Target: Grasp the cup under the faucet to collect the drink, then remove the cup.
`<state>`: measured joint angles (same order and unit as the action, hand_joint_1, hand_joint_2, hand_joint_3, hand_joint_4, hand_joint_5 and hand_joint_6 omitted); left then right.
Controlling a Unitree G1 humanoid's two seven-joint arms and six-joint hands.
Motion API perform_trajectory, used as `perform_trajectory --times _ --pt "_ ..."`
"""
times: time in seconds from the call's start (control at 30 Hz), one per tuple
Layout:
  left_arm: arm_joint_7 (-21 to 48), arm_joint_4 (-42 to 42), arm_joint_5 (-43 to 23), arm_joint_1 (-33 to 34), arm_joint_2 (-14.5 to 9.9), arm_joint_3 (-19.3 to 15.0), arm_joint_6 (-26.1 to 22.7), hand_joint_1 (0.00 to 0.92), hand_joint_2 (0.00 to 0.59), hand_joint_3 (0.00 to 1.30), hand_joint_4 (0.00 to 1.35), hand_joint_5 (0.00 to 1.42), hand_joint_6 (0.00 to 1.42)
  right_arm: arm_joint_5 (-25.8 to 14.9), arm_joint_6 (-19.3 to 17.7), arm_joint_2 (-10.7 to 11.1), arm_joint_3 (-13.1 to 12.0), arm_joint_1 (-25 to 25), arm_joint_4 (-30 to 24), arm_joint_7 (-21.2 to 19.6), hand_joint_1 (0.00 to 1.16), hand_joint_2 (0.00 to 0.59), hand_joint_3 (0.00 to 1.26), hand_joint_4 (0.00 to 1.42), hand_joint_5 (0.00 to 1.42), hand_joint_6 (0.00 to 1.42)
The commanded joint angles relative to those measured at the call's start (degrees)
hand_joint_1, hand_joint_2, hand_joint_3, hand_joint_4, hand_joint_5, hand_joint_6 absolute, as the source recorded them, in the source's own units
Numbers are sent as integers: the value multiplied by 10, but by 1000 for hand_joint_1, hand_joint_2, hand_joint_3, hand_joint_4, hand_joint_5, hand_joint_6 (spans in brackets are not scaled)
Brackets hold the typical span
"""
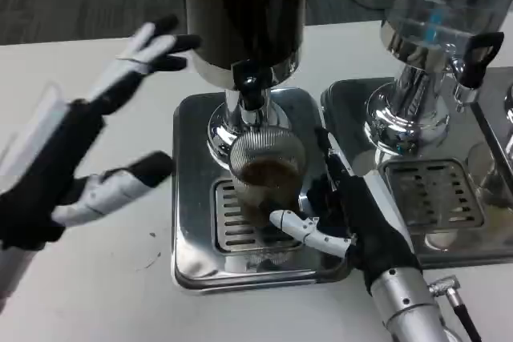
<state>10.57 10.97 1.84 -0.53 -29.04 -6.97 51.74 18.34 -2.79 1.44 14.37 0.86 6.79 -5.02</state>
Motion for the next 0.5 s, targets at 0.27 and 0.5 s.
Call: perform_trajectory --times 0.27,0.5 --pt "13 100 -39 -102 24 -49 -1 0 170 401 362 422 301 -10 -74 -16 -4 -16 59 -22 706 172 0 0 0 0" --pt "16 195 -26 -101 35 -44 10 0 177 426 393 441 327 -21 -101 -27 -5 -26 102 -25 724 162 0 0 0 59"
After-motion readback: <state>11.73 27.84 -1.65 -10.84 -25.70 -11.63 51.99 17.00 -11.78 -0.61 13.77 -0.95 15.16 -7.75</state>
